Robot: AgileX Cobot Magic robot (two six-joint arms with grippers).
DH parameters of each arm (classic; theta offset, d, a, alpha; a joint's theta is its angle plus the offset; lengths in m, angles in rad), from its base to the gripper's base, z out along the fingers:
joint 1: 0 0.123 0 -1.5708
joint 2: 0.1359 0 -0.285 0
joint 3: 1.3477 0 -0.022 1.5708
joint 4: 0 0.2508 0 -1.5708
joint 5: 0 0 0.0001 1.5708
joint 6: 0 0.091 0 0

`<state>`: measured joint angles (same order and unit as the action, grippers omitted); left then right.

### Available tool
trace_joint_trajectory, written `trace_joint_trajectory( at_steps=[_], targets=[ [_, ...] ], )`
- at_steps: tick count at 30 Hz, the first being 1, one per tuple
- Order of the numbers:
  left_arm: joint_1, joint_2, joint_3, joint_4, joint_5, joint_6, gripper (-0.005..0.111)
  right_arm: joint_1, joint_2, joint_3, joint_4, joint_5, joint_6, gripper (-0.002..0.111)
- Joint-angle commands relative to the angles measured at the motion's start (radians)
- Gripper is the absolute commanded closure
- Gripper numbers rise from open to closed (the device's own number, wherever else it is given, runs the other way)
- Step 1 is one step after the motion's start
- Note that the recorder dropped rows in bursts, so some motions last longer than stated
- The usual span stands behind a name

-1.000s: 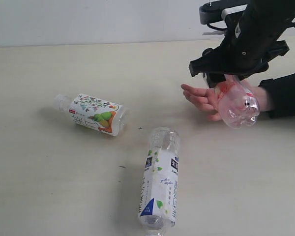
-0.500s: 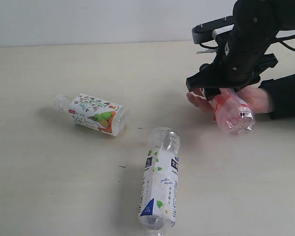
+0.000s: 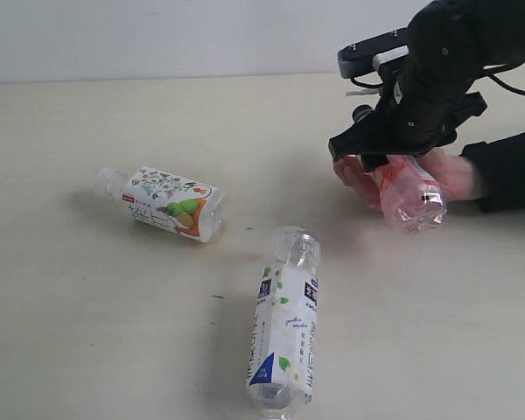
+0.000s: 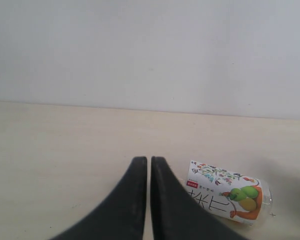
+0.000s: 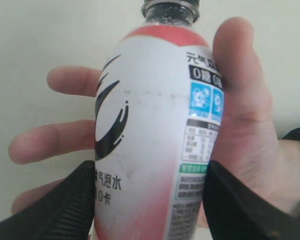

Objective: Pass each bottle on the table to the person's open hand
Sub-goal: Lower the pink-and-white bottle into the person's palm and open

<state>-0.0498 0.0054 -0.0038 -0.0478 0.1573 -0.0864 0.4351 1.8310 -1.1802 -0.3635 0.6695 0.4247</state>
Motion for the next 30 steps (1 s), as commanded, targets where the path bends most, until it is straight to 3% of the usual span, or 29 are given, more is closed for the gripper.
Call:
trace_joint_trajectory(
  at_steps=[1, 27, 30],
  targets=[
    [-0.002, -0.005, 0.004, -0.004, -0.005, 0.005, 0.101, -0.001, 0.001, 0.006, -0.062, -0.029, 0.056, 0.108],
    [-0.002, -0.005, 0.004, -0.004, -0.005, 0.005, 0.101, -0.001, 0.067, 0.006, -0.038, -0.036, 0.051, 0.108],
    [-0.002, -0.005, 0.004, -0.004, -0.005, 0.005, 0.101, -0.001, 0.067, 0.006, -0.04, -0.036, 0.051, 0.102]
  ],
)
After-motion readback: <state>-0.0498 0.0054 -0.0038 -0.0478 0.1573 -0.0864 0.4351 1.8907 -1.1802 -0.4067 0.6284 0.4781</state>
